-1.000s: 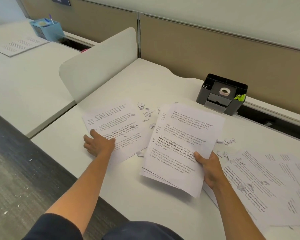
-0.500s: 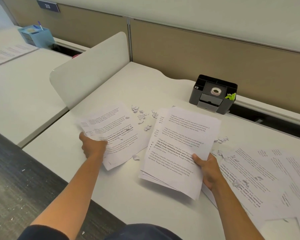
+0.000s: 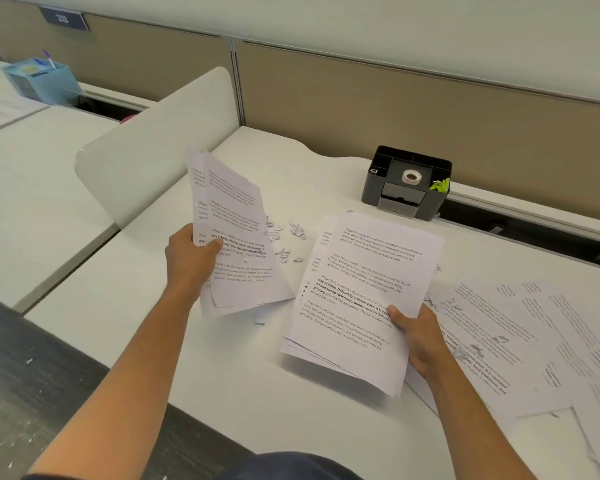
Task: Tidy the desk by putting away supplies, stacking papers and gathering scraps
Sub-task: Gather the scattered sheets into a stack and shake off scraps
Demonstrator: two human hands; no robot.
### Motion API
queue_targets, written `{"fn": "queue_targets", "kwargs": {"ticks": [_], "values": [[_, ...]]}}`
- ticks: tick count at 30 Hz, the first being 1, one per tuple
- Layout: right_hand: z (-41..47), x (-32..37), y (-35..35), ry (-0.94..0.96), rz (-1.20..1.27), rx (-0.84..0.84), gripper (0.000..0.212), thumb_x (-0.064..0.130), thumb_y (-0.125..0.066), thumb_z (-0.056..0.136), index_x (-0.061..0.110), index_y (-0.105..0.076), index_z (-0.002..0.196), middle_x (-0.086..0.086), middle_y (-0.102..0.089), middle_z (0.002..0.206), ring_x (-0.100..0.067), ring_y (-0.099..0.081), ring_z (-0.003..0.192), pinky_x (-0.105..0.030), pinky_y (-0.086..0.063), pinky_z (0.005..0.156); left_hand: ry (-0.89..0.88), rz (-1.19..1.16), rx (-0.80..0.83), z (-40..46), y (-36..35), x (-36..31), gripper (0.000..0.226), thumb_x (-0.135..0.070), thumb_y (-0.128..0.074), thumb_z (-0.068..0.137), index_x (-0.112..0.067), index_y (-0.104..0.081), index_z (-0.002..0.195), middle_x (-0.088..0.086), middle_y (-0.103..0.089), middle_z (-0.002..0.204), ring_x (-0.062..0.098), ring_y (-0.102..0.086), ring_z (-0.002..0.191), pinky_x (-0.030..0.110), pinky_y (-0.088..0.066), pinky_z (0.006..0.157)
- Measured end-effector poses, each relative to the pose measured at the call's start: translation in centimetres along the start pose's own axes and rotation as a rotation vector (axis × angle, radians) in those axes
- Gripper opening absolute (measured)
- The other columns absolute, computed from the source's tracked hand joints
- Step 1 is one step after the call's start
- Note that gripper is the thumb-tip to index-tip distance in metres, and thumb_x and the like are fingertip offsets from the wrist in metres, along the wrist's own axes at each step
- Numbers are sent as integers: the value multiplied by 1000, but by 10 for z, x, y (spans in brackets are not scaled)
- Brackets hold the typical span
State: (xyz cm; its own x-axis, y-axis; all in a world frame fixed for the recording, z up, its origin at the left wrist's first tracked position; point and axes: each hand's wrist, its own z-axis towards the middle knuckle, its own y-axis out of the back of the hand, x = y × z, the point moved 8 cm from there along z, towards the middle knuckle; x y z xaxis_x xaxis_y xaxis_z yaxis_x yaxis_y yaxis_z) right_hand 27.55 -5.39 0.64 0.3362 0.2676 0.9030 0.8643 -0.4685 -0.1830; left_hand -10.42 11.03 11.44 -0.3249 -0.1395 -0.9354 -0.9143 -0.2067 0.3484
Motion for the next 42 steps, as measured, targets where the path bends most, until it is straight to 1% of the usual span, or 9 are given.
{"fn": "queue_targets", "kwargs": {"ticks": [3,11,18,20,24,28,33,37,42], "values": [[-4,-2,7,2,2,-10,35,3,-60,93,13,-59,126,-4,-72,116,-26,-70,103,-49,-54,90,-106,90,33,-4,-2,-30,24,-13,-65,88,-21,-67,110,-4,-68,103,18,-67,89,29,-53,72],[-13,-6,26,2,12,-66,36,6,-61,93,10,-58,129,-7,-70,119,-28,-68,106,-54,-52,93,-301,337,61,-22,-13,-92,21,-21,-62,88,-21,-65,110,-1,-70,109,26,-66,95,48,-55,84],[-22,-6,39,12,24,-112,35,5,-61,93,10,-60,127,-6,-71,116,-27,-70,102,-51,-55,90,-408,223,188,-45,-29,-126,24,-20,-66,88,-21,-66,112,-7,-70,104,14,-66,90,24,-50,70],[-26,-6,41,17,36,-122,34,5,-61,92,11,-61,125,-6,-72,115,-27,-70,101,-49,-56,88,-418,132,265,-54,-36,-132,24,-19,-69,87,-21,-68,111,-8,-72,102,11,-68,89,25,-53,71],[-33,-7,44,21,52,-127,32,7,-62,92,13,-61,124,-4,-72,114,-25,-70,101,-45,-57,85,-352,-90,413,-66,-56,-131,24,-12,-73,85,-18,-69,108,-7,-74,97,9,-72,84,25,-58,69],[-39,-9,45,17,108,-133,32,7,-59,94,10,-60,126,-8,-70,119,-26,-69,105,-46,-56,89,-171,-236,577,-78,-95,-100,27,-7,-73,84,-11,-68,110,2,-76,101,22,-74,88,37,-61,73],[-54,-4,45,43,204,-116,33,10,-56,96,7,-58,129,-11,-68,122,-30,-67,109,-44,-57,87,-10,-236,709,-96,-140,-56,29,-4,-73,83,-7,-66,111,9,-75,102,28,-73,91,45,-59,79],[-65,-4,53,46,256,-153,32,9,-50,100,9,-56,131,-11,-68,123,-29,-66,111,-48,-55,90,31,-197,788,-108,-164,-37,31,-4,-73,83,-10,-65,113,6,-75,102,28,-73,90,43,-60,74],[-80,-9,66,35,306,-189,31,13,-49,100,13,-58,130,-10,-68,122,-31,-66,110,-48,-56,86,33,-147,956,-123,-188,-24,39,-9,-71,86,-18,-60,122,4,-72,113,26,-71,99,51,-57,86]]}}
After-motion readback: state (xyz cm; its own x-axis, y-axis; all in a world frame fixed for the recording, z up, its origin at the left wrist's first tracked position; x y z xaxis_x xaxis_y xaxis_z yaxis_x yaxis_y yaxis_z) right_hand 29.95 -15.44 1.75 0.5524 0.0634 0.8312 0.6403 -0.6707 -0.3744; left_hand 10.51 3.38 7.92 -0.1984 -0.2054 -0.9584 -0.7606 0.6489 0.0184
